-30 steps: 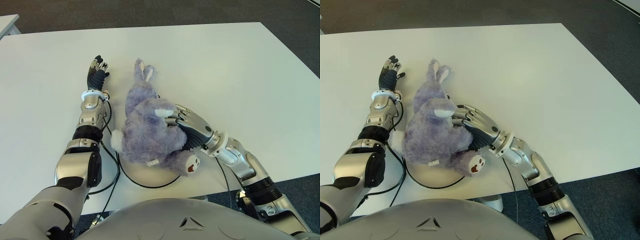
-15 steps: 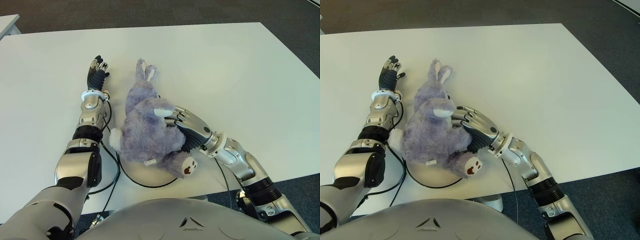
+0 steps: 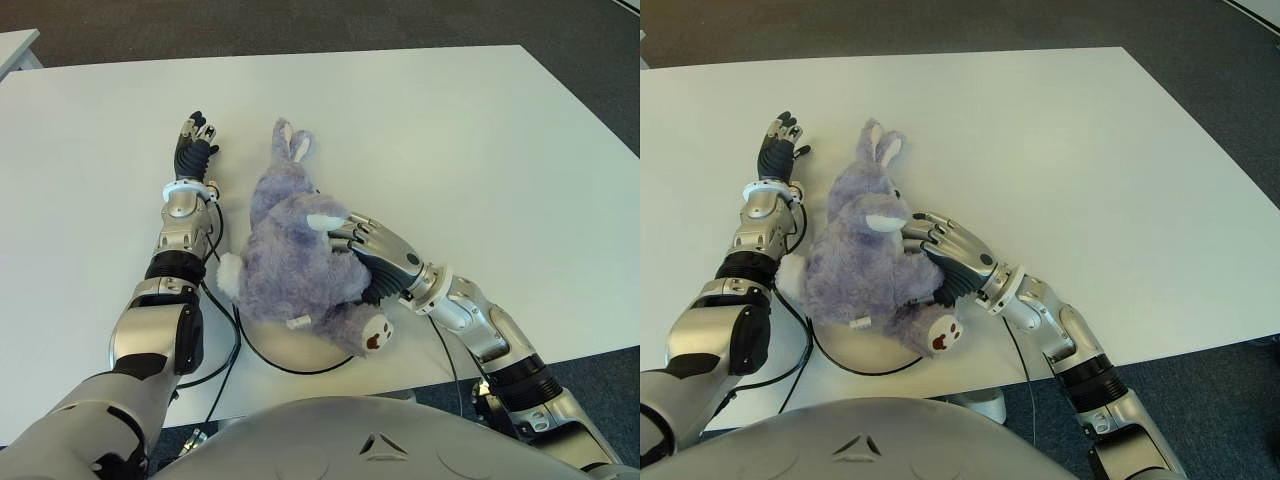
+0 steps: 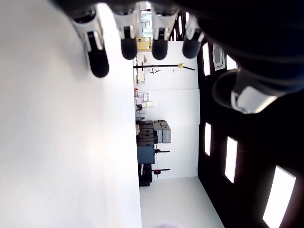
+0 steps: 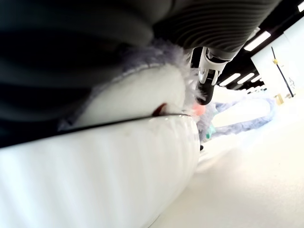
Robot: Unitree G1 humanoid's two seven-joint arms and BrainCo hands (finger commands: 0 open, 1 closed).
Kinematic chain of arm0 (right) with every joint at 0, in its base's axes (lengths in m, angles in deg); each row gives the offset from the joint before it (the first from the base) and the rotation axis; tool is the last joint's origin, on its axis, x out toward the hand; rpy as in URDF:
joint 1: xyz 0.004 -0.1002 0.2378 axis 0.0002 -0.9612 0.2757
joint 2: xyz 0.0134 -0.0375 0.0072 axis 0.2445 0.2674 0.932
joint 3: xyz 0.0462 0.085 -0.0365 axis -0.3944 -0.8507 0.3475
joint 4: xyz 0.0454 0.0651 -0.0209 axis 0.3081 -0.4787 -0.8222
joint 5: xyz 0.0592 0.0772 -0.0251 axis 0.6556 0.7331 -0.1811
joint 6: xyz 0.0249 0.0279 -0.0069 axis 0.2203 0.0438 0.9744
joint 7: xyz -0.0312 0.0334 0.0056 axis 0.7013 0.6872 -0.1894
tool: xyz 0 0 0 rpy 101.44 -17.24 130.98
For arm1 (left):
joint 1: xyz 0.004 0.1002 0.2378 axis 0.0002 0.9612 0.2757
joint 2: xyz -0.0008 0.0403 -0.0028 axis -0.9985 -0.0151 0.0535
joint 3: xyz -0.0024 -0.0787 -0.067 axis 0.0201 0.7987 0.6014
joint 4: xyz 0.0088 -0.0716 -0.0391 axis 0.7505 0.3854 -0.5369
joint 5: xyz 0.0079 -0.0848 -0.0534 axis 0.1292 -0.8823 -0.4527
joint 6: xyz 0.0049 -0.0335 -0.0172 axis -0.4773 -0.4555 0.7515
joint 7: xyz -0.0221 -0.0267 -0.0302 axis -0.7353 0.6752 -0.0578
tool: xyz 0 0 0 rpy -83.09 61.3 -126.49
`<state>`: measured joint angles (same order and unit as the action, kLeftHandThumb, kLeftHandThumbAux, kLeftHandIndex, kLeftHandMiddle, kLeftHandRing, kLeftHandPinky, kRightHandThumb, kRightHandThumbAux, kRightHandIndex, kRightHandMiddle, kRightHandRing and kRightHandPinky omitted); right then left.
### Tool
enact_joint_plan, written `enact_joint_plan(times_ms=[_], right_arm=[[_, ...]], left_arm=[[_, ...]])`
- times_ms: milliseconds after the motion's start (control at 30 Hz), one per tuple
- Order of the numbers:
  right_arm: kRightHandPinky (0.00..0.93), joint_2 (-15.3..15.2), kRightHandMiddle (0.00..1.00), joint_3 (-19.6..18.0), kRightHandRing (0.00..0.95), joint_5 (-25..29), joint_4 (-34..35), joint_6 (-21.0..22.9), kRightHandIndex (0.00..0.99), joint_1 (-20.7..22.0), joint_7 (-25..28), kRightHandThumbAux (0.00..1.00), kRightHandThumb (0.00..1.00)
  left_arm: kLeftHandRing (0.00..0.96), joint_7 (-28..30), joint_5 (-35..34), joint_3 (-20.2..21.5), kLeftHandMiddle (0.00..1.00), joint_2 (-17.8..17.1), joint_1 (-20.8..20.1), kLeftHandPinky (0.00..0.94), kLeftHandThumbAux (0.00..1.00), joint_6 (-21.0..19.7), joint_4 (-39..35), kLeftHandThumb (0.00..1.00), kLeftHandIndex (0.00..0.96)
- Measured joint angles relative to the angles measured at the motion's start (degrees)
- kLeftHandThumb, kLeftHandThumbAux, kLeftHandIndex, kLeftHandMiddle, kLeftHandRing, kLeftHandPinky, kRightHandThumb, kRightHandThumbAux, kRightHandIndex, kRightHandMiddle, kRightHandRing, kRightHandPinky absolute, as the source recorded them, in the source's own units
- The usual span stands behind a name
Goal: Put the doll into the plate.
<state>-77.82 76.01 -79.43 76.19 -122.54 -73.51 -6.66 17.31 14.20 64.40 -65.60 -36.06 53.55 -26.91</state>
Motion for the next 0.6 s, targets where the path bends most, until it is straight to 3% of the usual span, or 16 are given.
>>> enact_joint_plan(times_ms=[600], right_arm=[[0.000,0.5,0.000,-0.1,0.000,2.6,-0.8,-0.1,0.000,0.4,0.7,0.399,0.139]], left_arm=[[0.000,0.0,-0.1,0.0,0.000,0.0,0.0,0.058,0.385,-0.3,0.0,0.560,0.000]])
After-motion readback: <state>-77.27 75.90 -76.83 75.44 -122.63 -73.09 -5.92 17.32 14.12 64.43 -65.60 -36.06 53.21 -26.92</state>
